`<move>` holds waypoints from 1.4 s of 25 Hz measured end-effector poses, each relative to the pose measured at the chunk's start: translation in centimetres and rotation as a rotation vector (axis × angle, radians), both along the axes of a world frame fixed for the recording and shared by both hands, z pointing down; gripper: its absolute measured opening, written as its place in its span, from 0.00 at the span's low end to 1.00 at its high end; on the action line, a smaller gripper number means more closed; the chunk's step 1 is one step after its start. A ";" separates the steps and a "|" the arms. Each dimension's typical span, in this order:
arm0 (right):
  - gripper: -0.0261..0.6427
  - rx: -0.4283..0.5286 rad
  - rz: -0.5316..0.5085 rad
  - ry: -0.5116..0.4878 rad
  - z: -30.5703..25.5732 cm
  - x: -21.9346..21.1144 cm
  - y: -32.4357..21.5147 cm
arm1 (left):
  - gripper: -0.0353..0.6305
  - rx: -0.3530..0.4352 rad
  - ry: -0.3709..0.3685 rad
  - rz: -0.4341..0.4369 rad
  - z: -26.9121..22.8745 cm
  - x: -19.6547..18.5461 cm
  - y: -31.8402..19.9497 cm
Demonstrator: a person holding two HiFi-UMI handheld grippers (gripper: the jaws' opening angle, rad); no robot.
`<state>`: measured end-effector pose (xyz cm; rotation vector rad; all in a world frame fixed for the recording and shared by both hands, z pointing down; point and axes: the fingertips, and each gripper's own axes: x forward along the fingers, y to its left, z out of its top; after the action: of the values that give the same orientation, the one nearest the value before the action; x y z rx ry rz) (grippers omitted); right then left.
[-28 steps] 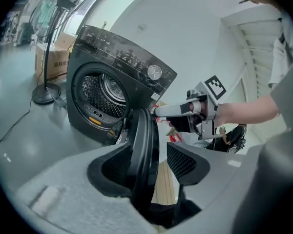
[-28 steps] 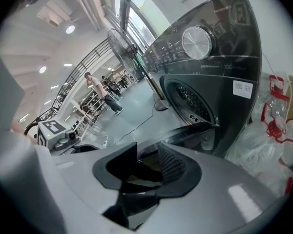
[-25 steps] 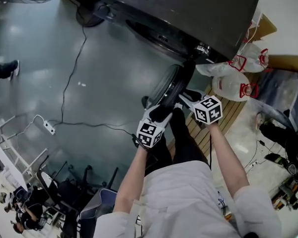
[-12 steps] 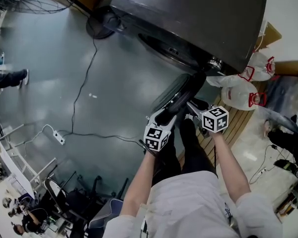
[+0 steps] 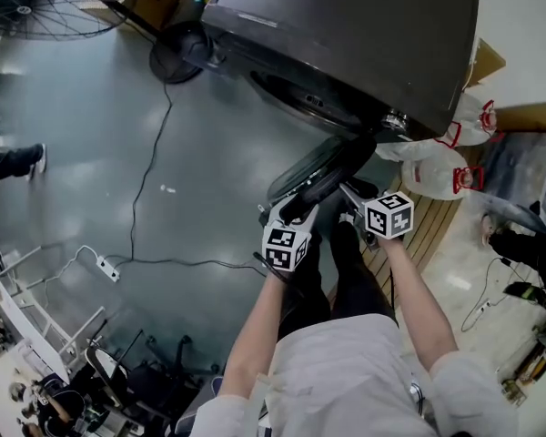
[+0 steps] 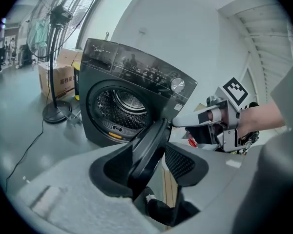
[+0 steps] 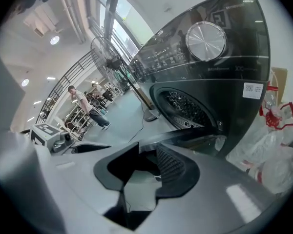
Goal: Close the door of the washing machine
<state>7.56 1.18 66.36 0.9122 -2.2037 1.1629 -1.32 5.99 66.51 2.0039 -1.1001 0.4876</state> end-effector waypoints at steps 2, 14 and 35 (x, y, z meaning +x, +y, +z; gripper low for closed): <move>0.21 0.006 0.024 0.010 0.1 -0.4 -0.4 | 0.36 0.001 0.005 -0.003 0.0 -0.7 -0.5; 0.18 0.053 0.106 0.014 0.4 -1.9 -2.7 | 0.35 0.025 -0.045 0.036 0.4 -4.0 -3.9; 0.17 0.101 0.131 -0.001 0.1 -3.7 -5.6 | 0.39 0.062 -0.127 0.069 0.1 -6.0 -9.1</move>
<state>3.91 -4.40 66.41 1.1128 -2.2490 1.1186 -7.36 -3.13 66.60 2.0941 -1.1380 0.6307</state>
